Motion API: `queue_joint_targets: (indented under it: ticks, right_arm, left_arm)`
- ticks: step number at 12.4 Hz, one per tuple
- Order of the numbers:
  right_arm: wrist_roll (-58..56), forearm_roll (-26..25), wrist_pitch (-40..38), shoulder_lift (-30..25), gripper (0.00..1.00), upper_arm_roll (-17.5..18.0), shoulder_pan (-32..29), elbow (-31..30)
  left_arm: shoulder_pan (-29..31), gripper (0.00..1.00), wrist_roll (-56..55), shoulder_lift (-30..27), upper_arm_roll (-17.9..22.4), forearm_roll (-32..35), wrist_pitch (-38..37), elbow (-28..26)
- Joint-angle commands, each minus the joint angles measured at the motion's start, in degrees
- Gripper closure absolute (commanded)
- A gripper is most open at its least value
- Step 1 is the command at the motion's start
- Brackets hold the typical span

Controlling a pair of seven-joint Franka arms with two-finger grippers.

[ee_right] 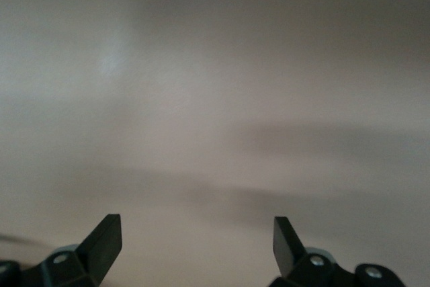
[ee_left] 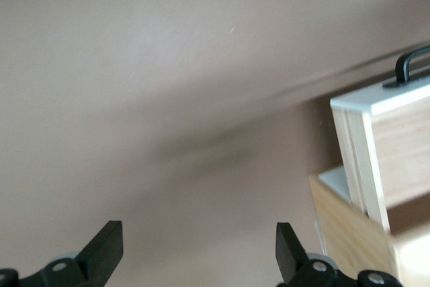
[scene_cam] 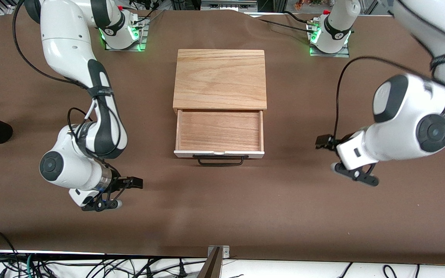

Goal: Pull top drawer with both arms simultaneously

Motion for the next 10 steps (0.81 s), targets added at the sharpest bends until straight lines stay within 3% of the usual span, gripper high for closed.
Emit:
queue_joint_targets:
  ticks: [1, 4, 7, 10]
  right_arm:
    - [2.3, -14.3, -0.6, -13.1, 0.00, 6.8, -4.3, -9.5]
    - [2.2, -15.9, -1.3, -27.2, 0.00, 7.1, -11.0, -18.6]
    - [2.5, -15.6, -5.7, -37.2, 0.00, 7.1, -13.7, -23.1]
    - [2.6, -15.9, -13.0, -40.3, 0.00, 7.2, -14.3, -23.1]
  left_arm:
    - [0.2, 0.00, -2.7, -8.7, 0.6, 2.6, -6.2, -2.8]
    - [4.3, 0.00, -3.4, -20.0, 0.6, 3.6, -3.5, -15.4]
    - [4.4, 0.00, -3.6, -32.8, 0.6, 5.5, 8.1, -31.3]
    - [4.3, 0.00, -7.8, -33.1, 0.6, 4.9, 4.2, -30.6]
